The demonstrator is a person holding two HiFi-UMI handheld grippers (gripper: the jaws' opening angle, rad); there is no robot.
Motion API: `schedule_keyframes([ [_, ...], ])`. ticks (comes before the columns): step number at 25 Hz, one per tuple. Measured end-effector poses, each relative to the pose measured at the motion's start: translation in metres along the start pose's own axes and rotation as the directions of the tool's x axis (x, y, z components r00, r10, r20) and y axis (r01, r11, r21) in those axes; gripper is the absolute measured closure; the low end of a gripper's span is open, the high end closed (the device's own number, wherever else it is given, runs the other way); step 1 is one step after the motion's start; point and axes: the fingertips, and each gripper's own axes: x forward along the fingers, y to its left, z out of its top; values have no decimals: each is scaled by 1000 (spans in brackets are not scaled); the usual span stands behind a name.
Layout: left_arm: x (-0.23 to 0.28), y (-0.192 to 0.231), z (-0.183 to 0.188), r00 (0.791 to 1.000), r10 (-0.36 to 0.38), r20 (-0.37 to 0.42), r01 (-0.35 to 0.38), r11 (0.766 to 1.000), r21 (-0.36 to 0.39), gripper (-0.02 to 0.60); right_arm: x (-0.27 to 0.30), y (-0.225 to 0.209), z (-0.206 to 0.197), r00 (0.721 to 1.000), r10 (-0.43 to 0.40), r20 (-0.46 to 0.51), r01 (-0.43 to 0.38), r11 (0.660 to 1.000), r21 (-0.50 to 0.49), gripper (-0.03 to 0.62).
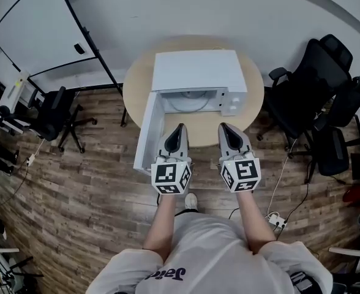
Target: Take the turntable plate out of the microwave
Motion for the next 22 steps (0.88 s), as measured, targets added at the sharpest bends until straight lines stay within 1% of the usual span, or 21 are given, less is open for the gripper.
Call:
schedule_keyframes([
  [4,22,15,-5,1000,-16,-12,16,1000,-10,566,28,-2,-3,1000,-15,3,15,1000,14,577],
  [8,37,22,-10,1000,-8,-9,8,1000,-1,566,51,-4,-12,1000,-28,-4,28,999,25,577],
  [11,49,27,-19,999,-21,-34,21,1000,-1,566,61,-5,-19,999,-39,-13,40,999,29,577],
  [15,66,33,-38,998,-26,-53,24,999,-46,566,74,-21,-36,997,-76,-31,77,997,18,577],
  [18,81,35,-56,997,-37,-70,32,997,-71,566,92,-34,-49,997,-57,-49,59,998,37,577],
  [22,107,44,-80,992,-24,-126,18,998,-52,566,119,-46,-54,998,-28,-57,31,999,41,577],
])
